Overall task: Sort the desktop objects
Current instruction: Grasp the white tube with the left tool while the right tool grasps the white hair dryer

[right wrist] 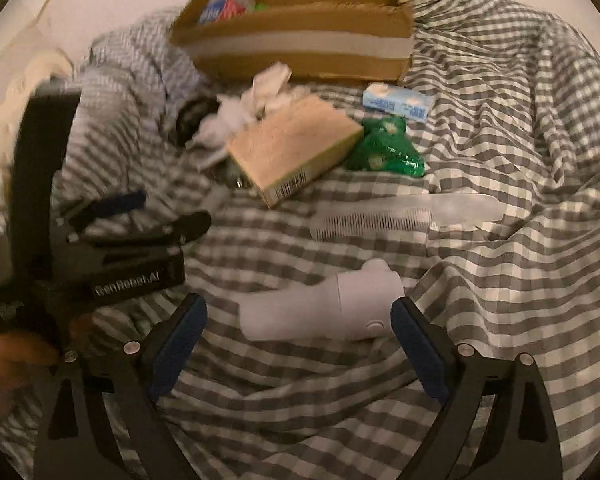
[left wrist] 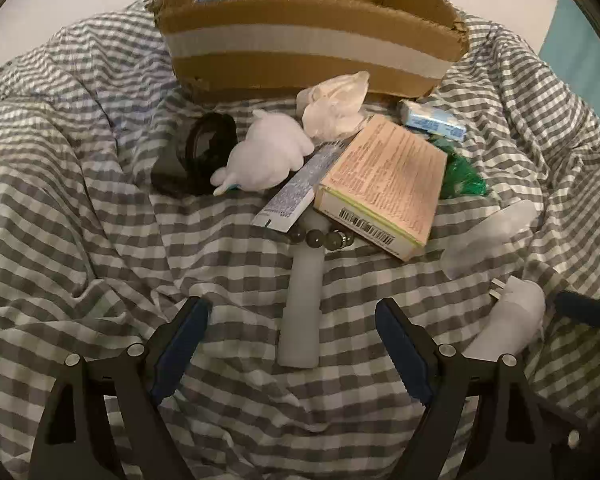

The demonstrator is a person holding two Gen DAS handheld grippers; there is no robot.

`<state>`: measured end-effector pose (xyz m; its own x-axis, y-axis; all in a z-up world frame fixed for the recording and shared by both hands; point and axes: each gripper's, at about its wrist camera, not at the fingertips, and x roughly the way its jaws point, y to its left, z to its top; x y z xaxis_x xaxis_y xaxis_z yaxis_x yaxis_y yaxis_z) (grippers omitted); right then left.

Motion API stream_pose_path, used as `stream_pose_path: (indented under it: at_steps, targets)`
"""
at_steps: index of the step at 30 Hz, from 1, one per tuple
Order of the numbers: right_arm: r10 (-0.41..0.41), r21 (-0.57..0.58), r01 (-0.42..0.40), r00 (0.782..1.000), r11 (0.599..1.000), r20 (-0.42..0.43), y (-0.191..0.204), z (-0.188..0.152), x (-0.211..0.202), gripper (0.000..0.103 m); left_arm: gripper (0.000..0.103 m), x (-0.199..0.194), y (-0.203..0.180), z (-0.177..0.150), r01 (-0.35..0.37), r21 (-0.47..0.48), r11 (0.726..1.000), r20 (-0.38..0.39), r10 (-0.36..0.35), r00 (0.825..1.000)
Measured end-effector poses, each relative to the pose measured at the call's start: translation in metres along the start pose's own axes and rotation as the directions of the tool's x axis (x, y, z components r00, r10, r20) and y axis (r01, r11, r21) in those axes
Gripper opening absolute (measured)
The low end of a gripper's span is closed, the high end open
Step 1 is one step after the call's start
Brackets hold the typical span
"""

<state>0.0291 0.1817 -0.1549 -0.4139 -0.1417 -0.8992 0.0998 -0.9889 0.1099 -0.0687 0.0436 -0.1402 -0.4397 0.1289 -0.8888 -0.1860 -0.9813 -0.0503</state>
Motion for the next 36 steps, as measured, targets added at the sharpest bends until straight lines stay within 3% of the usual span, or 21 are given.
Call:
stream_pose_path:
  at_steps: [8, 19, 25, 30, 32, 36]
  targets:
    - [-0.059, -0.028, 0.058, 0.998, 0.998, -0.037, -0.003, 0.0, 0.023, 0.103, 0.088, 0.028, 0.005, 0.0, -0.012, -0.021, 1.0, -0.046, 0.011, 0.999]
    - [-0.113, -0.026, 0.112, 0.992, 0.993, -0.056, -0.01, 0.007, 0.04, 0.103, 0.087, 0.044, 0.003, 0.001, -0.012, -0.01, 1.0, -0.033, 0.012, 0.999]
    - [-0.139, -0.053, 0.138, 0.99, 0.989, -0.024, -0.001, 0.007, 0.028, 0.103, 0.071, 0.043, 0.004, -0.002, -0.002, -0.018, 1.0, -0.029, 0.002, 1.0]
    - [-0.123, -0.036, 0.122, 0.992, 0.992, -0.032, -0.004, 0.008, 0.026, 0.103, 0.046, 0.04, 0.004, -0.004, -0.011, -0.013, 1.0, -0.018, 0.011, 1.0]
    - [-0.114, -0.035, 0.112, 0.992, 0.993, -0.058, -0.004, 0.008, 0.033, 0.103, 0.036, 0.039, 0.004, -0.004, -0.016, -0.014, 1.0, -0.014, 0.016, 1.0]
    - [-0.111, -0.045, 0.107, 0.989, 0.993, -0.101, -0.002, 0.006, 0.045, 0.103, 0.027, 0.033, 0.005, -0.004, -0.013, -0.007, 1.0, -0.005, 0.013, 1.0]
